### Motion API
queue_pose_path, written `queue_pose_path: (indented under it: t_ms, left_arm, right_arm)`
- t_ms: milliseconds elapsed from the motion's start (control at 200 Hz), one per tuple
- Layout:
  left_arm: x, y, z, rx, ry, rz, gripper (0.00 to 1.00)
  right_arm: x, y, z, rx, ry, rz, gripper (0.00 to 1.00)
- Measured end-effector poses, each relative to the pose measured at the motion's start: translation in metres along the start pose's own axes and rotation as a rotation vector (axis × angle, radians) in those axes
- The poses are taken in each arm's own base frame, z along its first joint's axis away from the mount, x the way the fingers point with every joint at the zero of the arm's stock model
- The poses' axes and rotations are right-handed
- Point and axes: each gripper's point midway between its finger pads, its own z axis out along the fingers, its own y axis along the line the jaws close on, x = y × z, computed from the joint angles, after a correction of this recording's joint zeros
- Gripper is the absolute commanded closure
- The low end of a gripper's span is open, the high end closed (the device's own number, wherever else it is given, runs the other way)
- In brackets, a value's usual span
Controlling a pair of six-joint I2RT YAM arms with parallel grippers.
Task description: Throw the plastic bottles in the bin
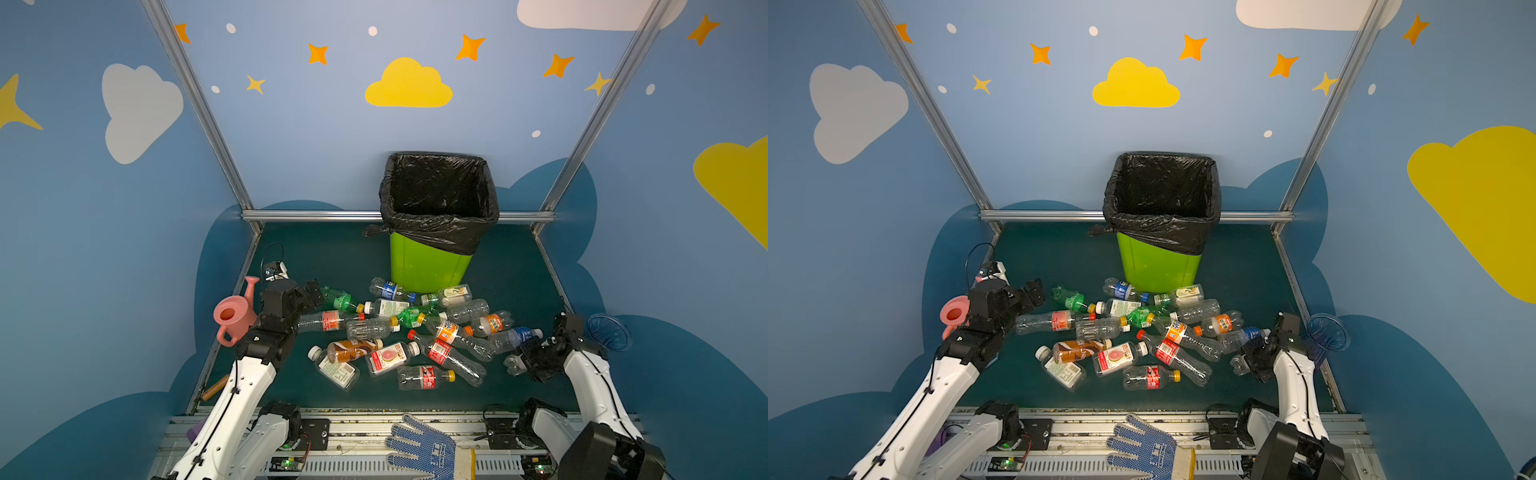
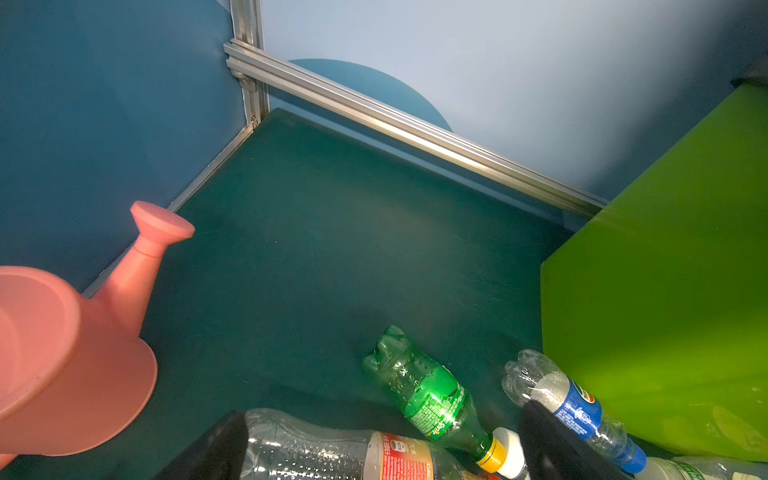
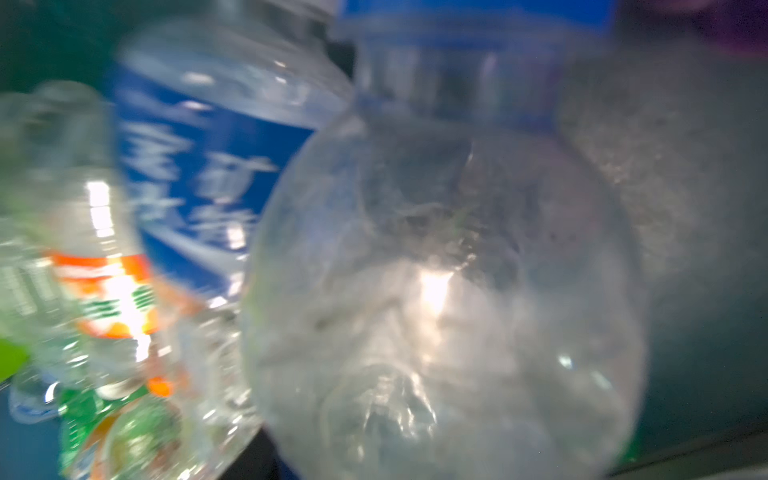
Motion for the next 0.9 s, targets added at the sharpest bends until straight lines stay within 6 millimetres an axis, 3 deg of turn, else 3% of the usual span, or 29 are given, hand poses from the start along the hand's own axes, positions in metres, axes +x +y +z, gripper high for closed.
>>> queue_pose_path:
  t_ms: [215, 370, 691, 791, 901]
  left_arm:
    - [0.002, 0.003, 0.001, -0.01, 0.001, -0.016, 0.0]
    - [0.004, 0.005, 0.001, -0.019, 0.006, -0.027, 0.0]
    - [0.005, 0.011, 0.002, -0.041, 0.01, -0.048, 0.0]
    - [0.006, 0.013, 0.003, -0.048, 0.014, -0.057, 0.0]
    - [0.01, 0.013, 0.008, -0.053, 0.032, -0.066, 0.0]
  right_arm:
    - [-0.012, 0.023, -0.039, -0.079, -0.099, -0.03, 0.56]
    - [-0.023, 0.049, -0.082, -0.145, -0.18, -0.072, 0.57]
    - [-0.063, 0.13, -0.215, -0.344, -0.481, -0.26, 0.59]
    - [-0.071, 0.154, -0.24, -0.407, -0.528, -0.31, 0.61]
    - [-0.077, 0.188, -0.255, -0.47, -0.528, -0.384, 0.62]
